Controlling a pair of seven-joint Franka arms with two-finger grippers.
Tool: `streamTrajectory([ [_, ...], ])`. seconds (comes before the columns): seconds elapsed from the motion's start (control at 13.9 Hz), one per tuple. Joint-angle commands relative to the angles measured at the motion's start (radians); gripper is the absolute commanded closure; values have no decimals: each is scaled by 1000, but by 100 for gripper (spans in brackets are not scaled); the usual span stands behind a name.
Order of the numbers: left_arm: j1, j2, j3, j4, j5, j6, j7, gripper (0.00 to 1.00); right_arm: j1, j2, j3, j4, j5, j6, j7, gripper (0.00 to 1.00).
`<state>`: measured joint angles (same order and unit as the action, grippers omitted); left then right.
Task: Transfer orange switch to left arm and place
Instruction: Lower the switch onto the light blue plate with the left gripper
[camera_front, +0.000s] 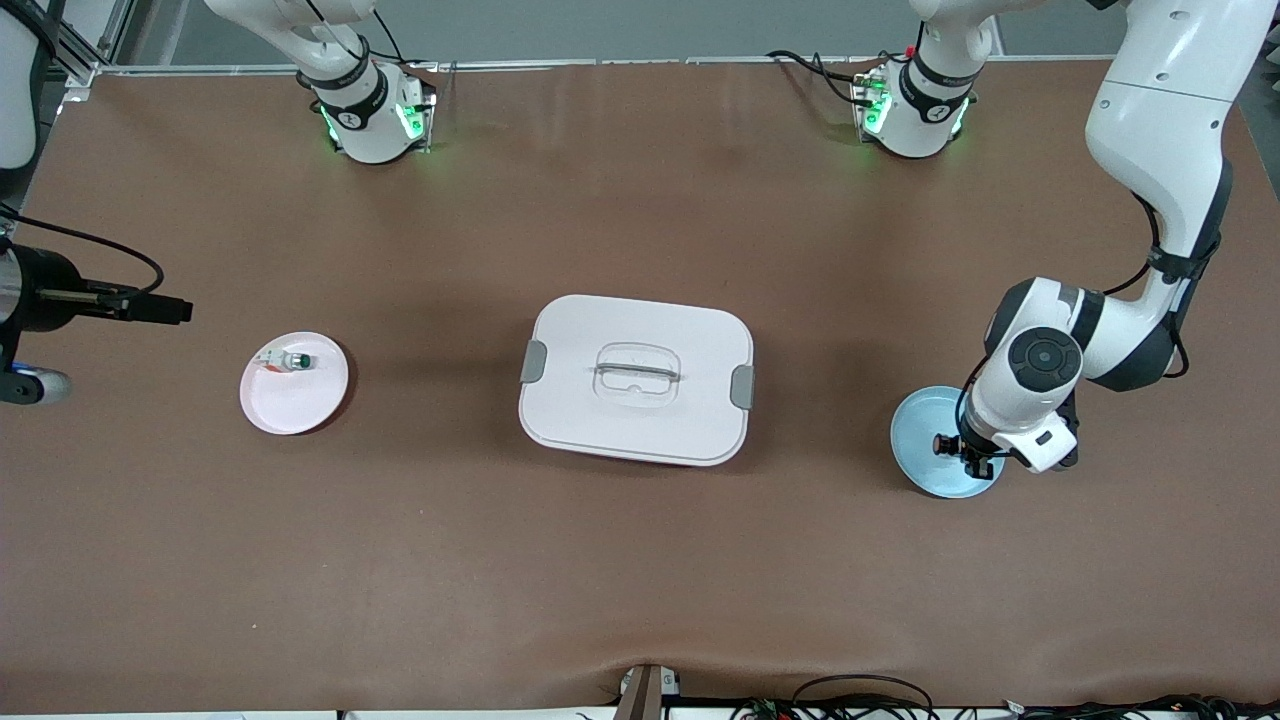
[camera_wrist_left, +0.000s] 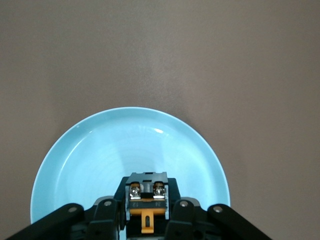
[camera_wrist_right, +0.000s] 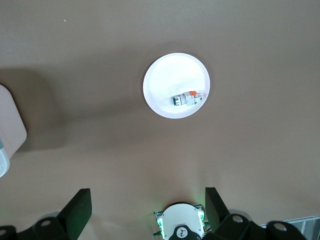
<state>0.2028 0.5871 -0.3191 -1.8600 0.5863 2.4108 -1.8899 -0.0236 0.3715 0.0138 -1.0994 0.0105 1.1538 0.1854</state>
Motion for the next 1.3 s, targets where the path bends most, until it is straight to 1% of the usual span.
streamTrajectory([
  [0.0,9,13,-8,-5,26,13,-35,100,-15,-58,6,-54,11,7,16,0],
  [0.36,15,31,-8,-8,26,13,-34,100,-15,-152,6,-160,11,125,16,0],
  [0.65,15,31,-8,-14,26,13,-32,100,-12,-157,8,-165,6,124,16,0],
  [0.86,17,31,-8,-21,26,13,-29,100,-13,-186,8,-186,8,133,16,0],
  [0.94,17,31,-8,-21,26,13,-28,100,-15,-209,8,-213,8,153,17,0],
  [1.08,17,31,-8,-22,26,13,-28,100,-16,-276,8,-316,11,217,17,0],
  [1.22,17,31,-8,-24,26,13,-26,100,-15,-328,6,-391,11,268,17,0],
])
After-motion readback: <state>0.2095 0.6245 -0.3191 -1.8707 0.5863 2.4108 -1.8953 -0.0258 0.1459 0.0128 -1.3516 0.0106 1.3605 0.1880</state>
